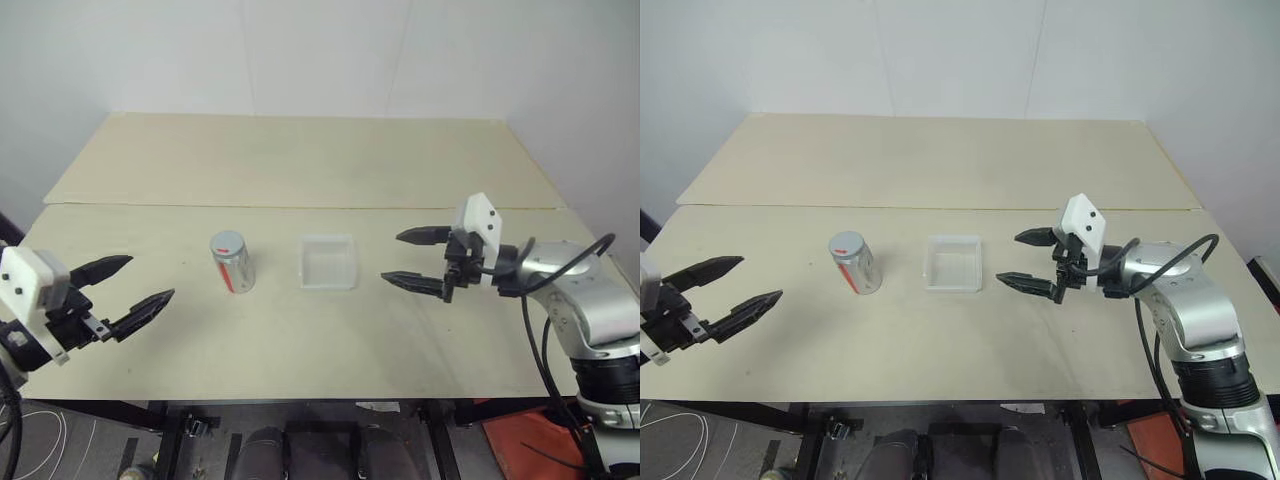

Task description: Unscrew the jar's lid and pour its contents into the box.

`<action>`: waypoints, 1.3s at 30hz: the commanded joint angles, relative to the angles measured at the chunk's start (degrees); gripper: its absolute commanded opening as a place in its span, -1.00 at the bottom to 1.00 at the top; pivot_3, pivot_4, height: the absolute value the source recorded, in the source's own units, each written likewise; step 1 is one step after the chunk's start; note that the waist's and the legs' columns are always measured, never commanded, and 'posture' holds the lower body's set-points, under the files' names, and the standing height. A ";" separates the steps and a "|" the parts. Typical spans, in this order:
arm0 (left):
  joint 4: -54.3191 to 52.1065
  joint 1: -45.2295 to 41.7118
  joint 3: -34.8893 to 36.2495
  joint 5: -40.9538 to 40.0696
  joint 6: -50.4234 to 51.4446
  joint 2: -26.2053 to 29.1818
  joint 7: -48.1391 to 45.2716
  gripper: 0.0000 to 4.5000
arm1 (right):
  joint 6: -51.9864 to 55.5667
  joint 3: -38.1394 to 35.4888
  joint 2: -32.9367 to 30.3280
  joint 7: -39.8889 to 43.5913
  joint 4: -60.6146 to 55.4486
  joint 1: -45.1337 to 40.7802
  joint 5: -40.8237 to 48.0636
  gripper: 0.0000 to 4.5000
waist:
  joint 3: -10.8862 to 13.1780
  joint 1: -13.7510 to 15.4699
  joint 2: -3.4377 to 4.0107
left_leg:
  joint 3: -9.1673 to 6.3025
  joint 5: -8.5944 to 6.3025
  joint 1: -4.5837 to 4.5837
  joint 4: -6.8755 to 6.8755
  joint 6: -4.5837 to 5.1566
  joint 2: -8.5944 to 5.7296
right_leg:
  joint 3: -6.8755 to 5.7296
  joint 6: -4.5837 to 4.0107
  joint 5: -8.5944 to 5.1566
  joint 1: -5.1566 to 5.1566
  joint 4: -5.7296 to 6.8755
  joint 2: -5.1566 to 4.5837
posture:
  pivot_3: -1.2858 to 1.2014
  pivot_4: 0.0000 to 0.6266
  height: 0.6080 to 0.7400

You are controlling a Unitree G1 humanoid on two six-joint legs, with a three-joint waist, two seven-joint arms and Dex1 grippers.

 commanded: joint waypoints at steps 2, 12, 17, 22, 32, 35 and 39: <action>0.03 -2.78 -0.99 -0.56 -0.31 0.31 0.97 0.99 | -0.05 -2.73 -0.92 -0.48 -2.66 -0.79 1.28 1.00 | 0.00 0.05 0.00 | 0.00 0.00 -0.01 0.00 0.00 0.00 | 0.00 0.01 0.00 -0.01 0.00 0.01 | 0.03 -0.52 1.00; 2.99 -6.74 -12.26 6.24 -4.32 -5.53 5.78 0.99 | 1.16 -1.09 -0.89 -0.18 -3.76 -2.73 1.49 1.00 | 0.00 -0.14 0.00 | 0.01 0.00 0.01 0.00 0.00 0.01 | 0.01 0.16 0.10 0.01 0.02 0.05 | 0.03 -0.52 1.00; 5.41 -9.13 -19.67 12.38 -8.53 -9.90 8.82 0.99 | 1.80 -1.82 -1.78 0.56 -5.51 -2.29 2.34 1.00 | 0.00 0.07 0.00 | -0.01 0.00 -0.02 0.00 0.01 -0.01 | 0.01 0.19 0.12 0.02 -0.01 0.03 | 0.03 -0.52 1.00; 7.90 -11.11 -25.52 18.67 -13.82 -17.43 14.94 0.99 | 2.27 -2.34 -2.22 -0.38 -6.92 -1.52 2.10 1.00 | 0.01 0.25 -0.03 | -0.02 -0.01 -0.02 0.01 0.02 -0.03 | 0.01 0.32 0.22 0.03 -0.03 -0.01 | 0.03 -0.52 1.00; 15.93 -19.03 -33.85 28.34 -19.99 -26.02 23.33 0.99 | 4.73 -3.22 -3.52 -1.21 -10.65 -2.25 3.88 1.00 | 0.00 0.24 -0.03 | -0.05 0.00 -0.04 0.02 0.02 -0.03 | -0.01 0.31 0.24 0.07 -0.04 -0.01 | 0.03 -0.52 1.00; 18.72 -19.91 -34.68 29.90 -22.40 -28.00 25.10 0.99 | 4.88 -3.59 -4.11 -1.66 -11.53 -1.86 4.37 1.00 | 0.01 0.20 -0.03 | -0.05 -0.02 -0.04 0.01 0.05 -0.04 | 0.00 0.32 0.24 0.06 -0.04 -0.01 | 0.03 -0.52 1.00; 22.05 -21.57 -35.23 31.61 -25.59 -29.88 26.70 0.99 | 5.18 -4.12 -4.64 -1.88 -12.01 -1.65 4.83 1.00 | 0.01 0.25 -0.03 | -0.06 -0.01 -0.03 0.02 0.05 -0.04 | -0.01 0.34 0.25 0.07 -0.03 -0.01 | 0.03 -0.52 1.00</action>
